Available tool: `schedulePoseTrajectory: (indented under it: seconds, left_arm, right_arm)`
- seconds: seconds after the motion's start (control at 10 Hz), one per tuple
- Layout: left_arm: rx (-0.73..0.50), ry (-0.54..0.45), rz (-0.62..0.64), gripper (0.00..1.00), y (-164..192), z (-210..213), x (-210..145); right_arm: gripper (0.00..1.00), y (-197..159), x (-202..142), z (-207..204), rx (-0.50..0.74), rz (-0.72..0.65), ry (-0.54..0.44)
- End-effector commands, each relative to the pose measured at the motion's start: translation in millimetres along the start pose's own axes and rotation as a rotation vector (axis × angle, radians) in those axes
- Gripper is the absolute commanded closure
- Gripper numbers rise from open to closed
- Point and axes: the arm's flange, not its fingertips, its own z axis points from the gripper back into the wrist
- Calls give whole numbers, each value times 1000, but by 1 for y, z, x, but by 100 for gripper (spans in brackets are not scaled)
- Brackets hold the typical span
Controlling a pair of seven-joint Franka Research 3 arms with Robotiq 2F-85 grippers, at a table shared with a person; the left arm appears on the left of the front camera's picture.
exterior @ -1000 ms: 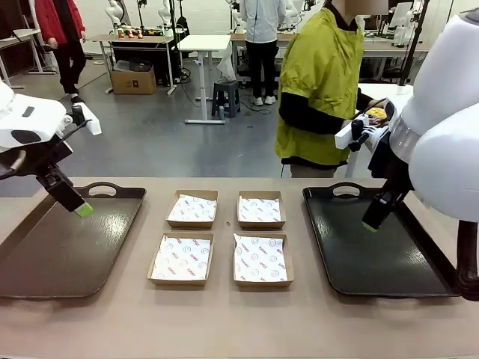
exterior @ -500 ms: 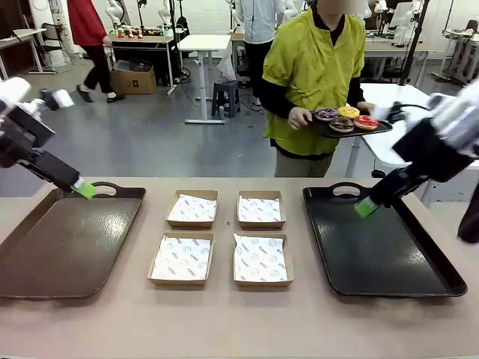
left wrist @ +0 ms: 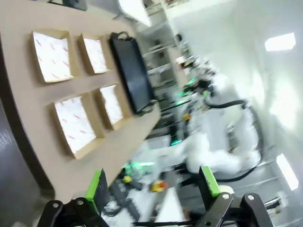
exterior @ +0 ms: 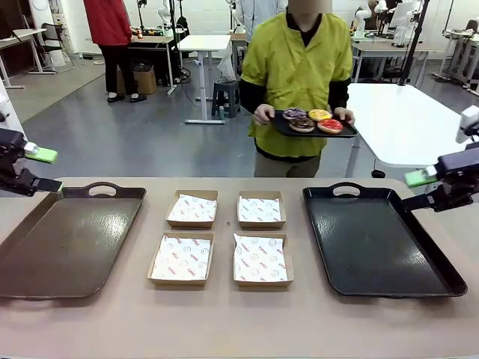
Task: Individually package the donuts and arrange them on the tray.
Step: Pick up one Paper togo box.
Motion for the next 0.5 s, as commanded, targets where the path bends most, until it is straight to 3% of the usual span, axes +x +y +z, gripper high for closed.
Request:
schedulePoseTrajectory:
  seconds: [0.0,0.2,0.4]
  left_arm:
    - [-87,-99,221,0,35,15,10]
    - [-83,-135,270,0,53,41,-4]
    - [-68,-145,283,0,58,60,-18]
  right_arm:
    - [0,-25,3,18,83,-161,-113]
    - [0,-37,-10,48,65,-226,-151]
    - [0,-30,-15,62,8,-233,-123]
